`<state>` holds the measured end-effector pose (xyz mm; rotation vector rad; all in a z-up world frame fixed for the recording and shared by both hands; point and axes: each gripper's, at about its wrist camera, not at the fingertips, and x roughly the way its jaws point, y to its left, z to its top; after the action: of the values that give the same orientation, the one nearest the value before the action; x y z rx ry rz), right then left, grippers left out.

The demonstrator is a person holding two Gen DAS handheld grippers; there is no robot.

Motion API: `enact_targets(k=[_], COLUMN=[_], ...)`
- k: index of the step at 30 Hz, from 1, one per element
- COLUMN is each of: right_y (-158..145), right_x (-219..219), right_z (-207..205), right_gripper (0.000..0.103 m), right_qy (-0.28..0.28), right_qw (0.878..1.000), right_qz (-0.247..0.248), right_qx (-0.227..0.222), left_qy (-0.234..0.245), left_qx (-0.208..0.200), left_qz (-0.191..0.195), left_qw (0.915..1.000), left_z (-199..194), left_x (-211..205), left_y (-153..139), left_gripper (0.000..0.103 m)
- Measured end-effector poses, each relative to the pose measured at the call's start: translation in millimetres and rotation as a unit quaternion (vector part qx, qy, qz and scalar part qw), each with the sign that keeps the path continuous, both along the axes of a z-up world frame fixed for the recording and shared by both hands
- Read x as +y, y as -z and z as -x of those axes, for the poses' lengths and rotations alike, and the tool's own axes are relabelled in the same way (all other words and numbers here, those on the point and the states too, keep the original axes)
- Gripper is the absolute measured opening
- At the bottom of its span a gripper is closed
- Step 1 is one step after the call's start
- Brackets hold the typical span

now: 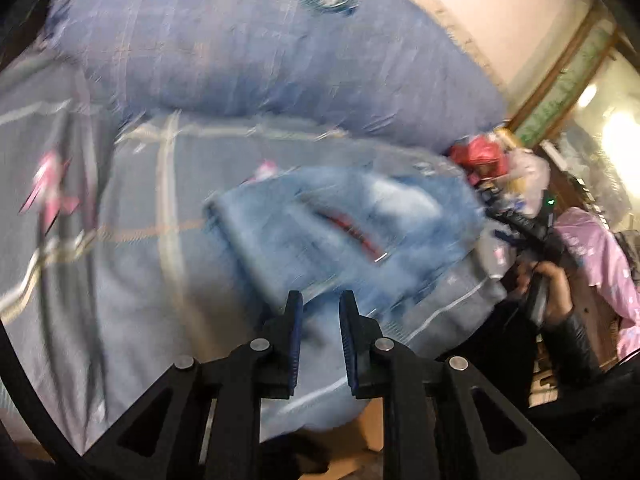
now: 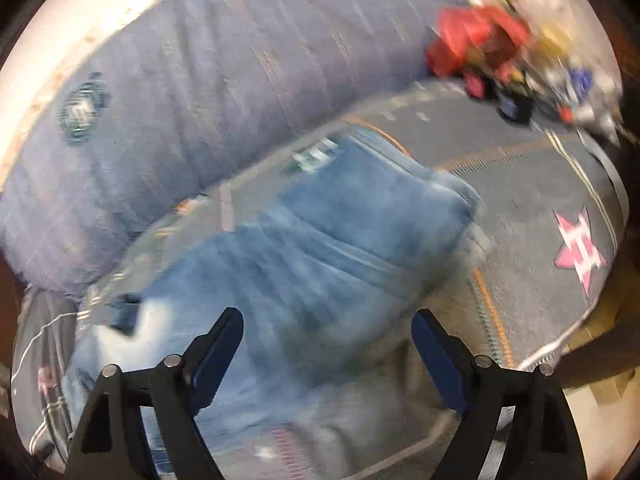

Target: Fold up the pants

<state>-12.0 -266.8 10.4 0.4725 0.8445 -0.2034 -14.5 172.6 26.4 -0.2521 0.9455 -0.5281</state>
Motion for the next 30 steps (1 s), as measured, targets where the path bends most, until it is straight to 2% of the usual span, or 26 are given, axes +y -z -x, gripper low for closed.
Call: enact_targets(k=[3, 5, 6, 7, 8, 11, 13, 15, 16, 19, 21, 22, 23, 24, 26, 30], right_y=[-9, -6, -3, 3, 8, 33, 51, 61, 68, 81, 88, 94, 99, 100, 94, 56], right_x=[39, 85, 98, 119, 126, 123, 108, 97, 93, 91, 93, 93, 92, 90, 94, 100], right_z=[-4, -7, -9, -8, -6, 2, 0, 0, -1, -2, -8, -10, -11, -9, -6, 9], right_gripper=[0.088, 0.086, 0.084, 0.076, 0.072, 0.072, 0.072, 0.072, 0.072, 0.069, 0.051, 0.03, 0.019, 0.016, 0.011, 0.009], right_qy=[-0.066, -0.147, -0.169, -0.204, -0.212, -0.181, -0.14, -0.114, -0.103, -0.084, -0.077, -0.069, -0.06, -0.058, -0.061, -0.086], right_qw=[0.997, 0.985, 0.98, 0.971, 0.966, 0.951, 0.947, 0.946, 0.941, 0.94, 0.945, 0.947, 0.945, 0.944, 0.949, 0.957], right_qz=[-0.044, -0.092, -0.102, -0.126, -0.147, -0.248, -0.286, -0.299, -0.318, -0.326, -0.313, -0.309, -0.316, -0.321, -0.307, -0.278], right_qx=[-0.023, -0.022, -0.016, -0.003, 0.006, 0.038, 0.05, 0.053, 0.051, 0.057, 0.054, 0.06, 0.06, 0.058, 0.047, 0.013], left_qy=[0.046, 0.074, 0.084, 0.093, 0.098, 0.099, 0.103, 0.114, 0.113, 0.127, 0.132, 0.132, 0.133, 0.132, 0.13, 0.137], left_qx=[-0.014, -0.016, -0.009, -0.002, 0.0, 0.003, 0.015, 0.027, 0.035, 0.05, 0.045, 0.036, 0.028, 0.022, 0.008, -0.016], left_qz=[-0.002, -0.03, -0.05, -0.066, -0.075, -0.101, -0.12, -0.133, -0.142, -0.147, -0.157, -0.164, -0.169, -0.169, -0.16, -0.138], left_qw=[0.9988, 0.9967, 0.9952, 0.9935, 0.9924, 0.99, 0.9873, 0.9843, 0.9828, 0.9797, 0.9777, 0.9769, 0.9761, 0.9764, 0.9784, 0.9808], left_z=[-13, -18, -19, -18, -15, -8, -10, -14, -17, -21, -21, -20, -18, -17, -14, -1], left_x=[-42, -71, -83, -91, -94, -88, -85, -80, -81, -82, -88, -90, -91, -90, -84, -73], left_y=[-4, 4, 10, 16, 20, 31, 41, 54, 62, 79, 86, 88, 87, 85, 74, 51], left_gripper=[0.018, 0.018, 0.018, 0.018, 0.018, 0.018, 0.018, 0.019, 0.019, 0.019, 0.019, 0.018, 0.008, 0.005, 0.003, 0.002])
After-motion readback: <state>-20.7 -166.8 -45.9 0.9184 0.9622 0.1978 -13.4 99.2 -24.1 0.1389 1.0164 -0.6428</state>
